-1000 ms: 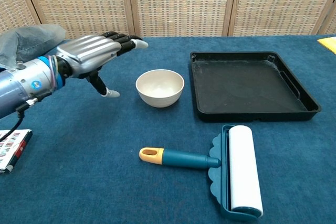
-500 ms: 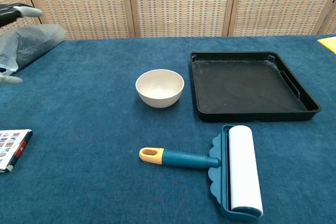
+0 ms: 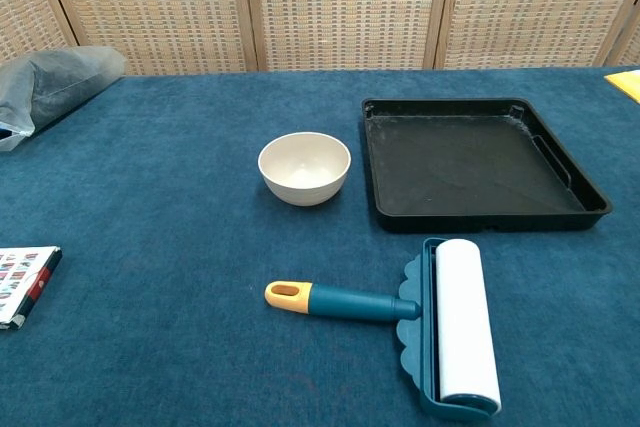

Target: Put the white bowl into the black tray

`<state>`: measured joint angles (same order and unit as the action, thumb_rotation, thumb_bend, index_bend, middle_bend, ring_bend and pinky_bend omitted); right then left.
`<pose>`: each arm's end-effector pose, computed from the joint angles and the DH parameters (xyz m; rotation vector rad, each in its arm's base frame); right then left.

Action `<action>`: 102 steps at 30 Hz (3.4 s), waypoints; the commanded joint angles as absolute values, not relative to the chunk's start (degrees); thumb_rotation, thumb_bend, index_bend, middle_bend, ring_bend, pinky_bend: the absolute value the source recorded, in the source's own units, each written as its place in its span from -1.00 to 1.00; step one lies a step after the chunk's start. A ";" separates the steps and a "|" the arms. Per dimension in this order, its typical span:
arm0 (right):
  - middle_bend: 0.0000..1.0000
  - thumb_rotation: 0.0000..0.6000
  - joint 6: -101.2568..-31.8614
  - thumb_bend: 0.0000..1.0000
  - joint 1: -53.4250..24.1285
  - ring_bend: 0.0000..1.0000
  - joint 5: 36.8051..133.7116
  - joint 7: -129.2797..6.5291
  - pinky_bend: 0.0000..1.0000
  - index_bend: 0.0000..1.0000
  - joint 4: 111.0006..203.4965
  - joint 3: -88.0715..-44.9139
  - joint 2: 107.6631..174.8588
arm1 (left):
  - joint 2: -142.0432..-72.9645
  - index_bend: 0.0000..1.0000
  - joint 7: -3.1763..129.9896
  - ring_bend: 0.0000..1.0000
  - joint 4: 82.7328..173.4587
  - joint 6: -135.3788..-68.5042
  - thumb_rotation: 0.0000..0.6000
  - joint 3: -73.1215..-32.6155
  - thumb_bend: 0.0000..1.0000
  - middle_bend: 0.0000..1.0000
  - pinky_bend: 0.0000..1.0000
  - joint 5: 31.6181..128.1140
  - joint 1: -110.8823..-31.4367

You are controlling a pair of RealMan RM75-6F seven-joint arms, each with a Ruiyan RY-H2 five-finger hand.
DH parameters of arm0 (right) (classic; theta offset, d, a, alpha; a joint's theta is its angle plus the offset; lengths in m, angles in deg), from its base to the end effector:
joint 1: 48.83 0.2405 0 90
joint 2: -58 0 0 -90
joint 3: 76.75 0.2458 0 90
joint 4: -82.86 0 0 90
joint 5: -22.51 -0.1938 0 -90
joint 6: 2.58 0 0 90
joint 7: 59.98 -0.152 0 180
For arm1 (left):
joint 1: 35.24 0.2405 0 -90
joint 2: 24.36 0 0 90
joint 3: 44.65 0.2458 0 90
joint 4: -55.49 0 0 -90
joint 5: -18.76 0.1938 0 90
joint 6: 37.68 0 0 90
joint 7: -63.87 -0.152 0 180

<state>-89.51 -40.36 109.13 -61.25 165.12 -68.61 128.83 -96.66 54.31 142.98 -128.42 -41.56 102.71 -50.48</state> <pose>-0.2941 -0.2239 0.1673 1.3471 -0.7481 1.0086 -0.2697 0.2192 0.1332 -1.4914 -0.7136 -0.9329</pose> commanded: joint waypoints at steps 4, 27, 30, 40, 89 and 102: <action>-1.00 1.00 -85.27 -0.68 -33.63 -1.00 112.20 -54.09 -0.96 -0.55 172.27 -65.51 128.14 | -96.76 -1.00 55.31 -1.00 142.40 -127.07 1.00 -42.17 -0.88 -1.00 -1.00 103.43 -50.53; -0.89 1.00 -58.84 -0.65 -6.52 -1.00 97.47 -40.43 -0.88 -0.30 168.24 -57.09 148.91 | -97.31 -1.00 62.02 -1.00 138.83 -121.95 1.00 -45.16 -0.88 -1.00 -1.00 102.81 -50.36; -0.88 1.00 -57.72 -0.65 -4.71 -1.00 96.70 -40.20 -0.88 -0.27 165.93 -57.55 151.58 | -97.61 -1.00 62.48 -1.00 138.02 -121.46 1.00 -45.44 -0.87 -1.00 -1.00 102.67 -50.29; -0.86 1.00 -55.23 -0.65 -0.21 -1.00 95.43 -41.32 -0.88 -0.24 160.09 -58.53 157.96 | -97.50 -1.00 63.65 -1.00 137.83 -121.55 1.00 -45.99 -0.88 -1.00 -1.00 103.08 -49.45; -0.68 1.00 -49.54 -0.25 7.58 -1.00 93.50 -51.98 -0.83 0.09 138.22 -59.70 168.59 | -97.43 -1.00 64.74 -1.00 136.66 -117.86 1.00 -47.64 -0.88 -1.00 -1.00 102.87 -49.14; -0.63 1.00 -49.74 0.07 7.57 -0.99 93.55 -52.64 -0.81 0.20 137.31 -60.23 169.13 | -97.51 -1.00 65.22 -1.00 136.39 -117.45 1.00 -47.78 -0.87 -1.00 -1.00 103.09 -49.17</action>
<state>-49.73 7.58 93.55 -52.64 137.32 -60.23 169.13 -97.51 65.22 136.39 -117.46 -47.78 103.08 -49.17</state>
